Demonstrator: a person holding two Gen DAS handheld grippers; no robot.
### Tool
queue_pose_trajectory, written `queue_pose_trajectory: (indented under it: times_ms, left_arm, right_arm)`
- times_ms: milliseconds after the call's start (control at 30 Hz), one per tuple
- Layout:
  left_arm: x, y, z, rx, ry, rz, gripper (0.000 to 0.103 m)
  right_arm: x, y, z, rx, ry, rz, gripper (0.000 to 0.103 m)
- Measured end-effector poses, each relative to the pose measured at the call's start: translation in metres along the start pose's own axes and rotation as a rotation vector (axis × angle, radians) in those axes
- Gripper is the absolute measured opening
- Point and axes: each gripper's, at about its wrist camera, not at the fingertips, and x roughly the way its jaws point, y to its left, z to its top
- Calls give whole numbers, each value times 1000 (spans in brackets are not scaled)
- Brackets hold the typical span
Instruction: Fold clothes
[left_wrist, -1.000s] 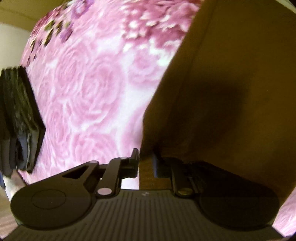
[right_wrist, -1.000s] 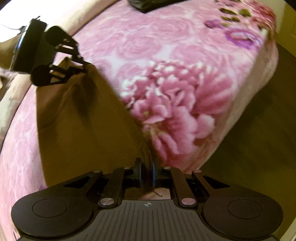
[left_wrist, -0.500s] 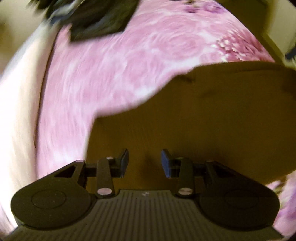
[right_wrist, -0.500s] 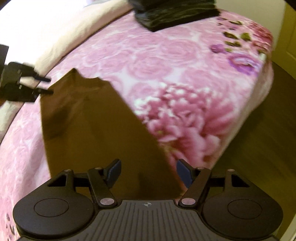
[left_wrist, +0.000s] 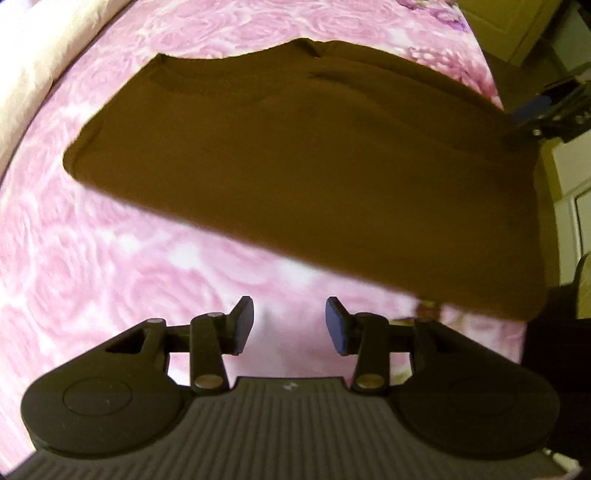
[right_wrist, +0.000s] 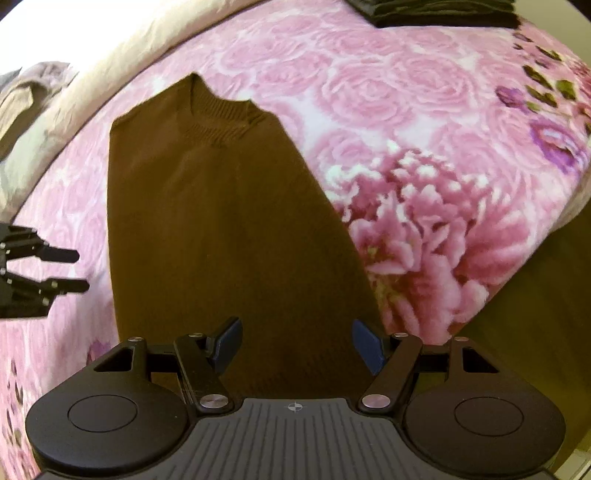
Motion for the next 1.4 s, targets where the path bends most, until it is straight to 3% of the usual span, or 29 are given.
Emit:
queue_pose_trajectory:
  times_ms: [167, 467, 567, 700, 800, 967, 1033, 1167, 1300, 1333, 1367, 1400]
  left_arm:
    - [-11, -12, -11, -119, -7, -10, 40]
    - [-30, 39, -10, -381, -96, 26, 45]
    - [-24, 46, -17, -432, -104, -9, 46]
    - [-17, 35, -27, -404, -115, -49, 46]
    - [-15, 11, -34, -287, -135, -57, 46]
    - [-23, -52, -60, 55, -181, -23, 46]
    - [-27, -78, -73, 178, -203, 6, 47]
    - [-32, -128, -100, 406, -268, 111, 61]
    - [-24, -176, -117, 620, -276, 202, 62]
    - [-22, -187, -121, 666, -269, 232, 62]
    - [-19, -199, -124, 705, -260, 269, 62]
    - [-15, -210, -125, 727, -250, 303, 62]
  right_arm:
    - [5, 5, 33, -96, 21, 41, 69]
    - [29, 33, 106, -311, 7, 62, 69]
    - [31, 43, 116, -325, 5, 54, 69]
    - [28, 49, 109, -328, 29, 19, 69]
    - [21, 46, 92, -331, 46, -15, 69]
    - [9, 20, 65, -292, 102, -72, 70]
    - [5, 12, 58, -305, 123, -84, 69]
    - [0, -6, 52, -366, 146, -70, 70]
    - [4, -25, 53, -443, 158, -32, 70]
    - [7, -30, 54, -469, 159, -10, 72]
    - [10, -34, 54, -502, 157, 19, 88]
    - [12, -38, 54, -539, 150, 47, 98]
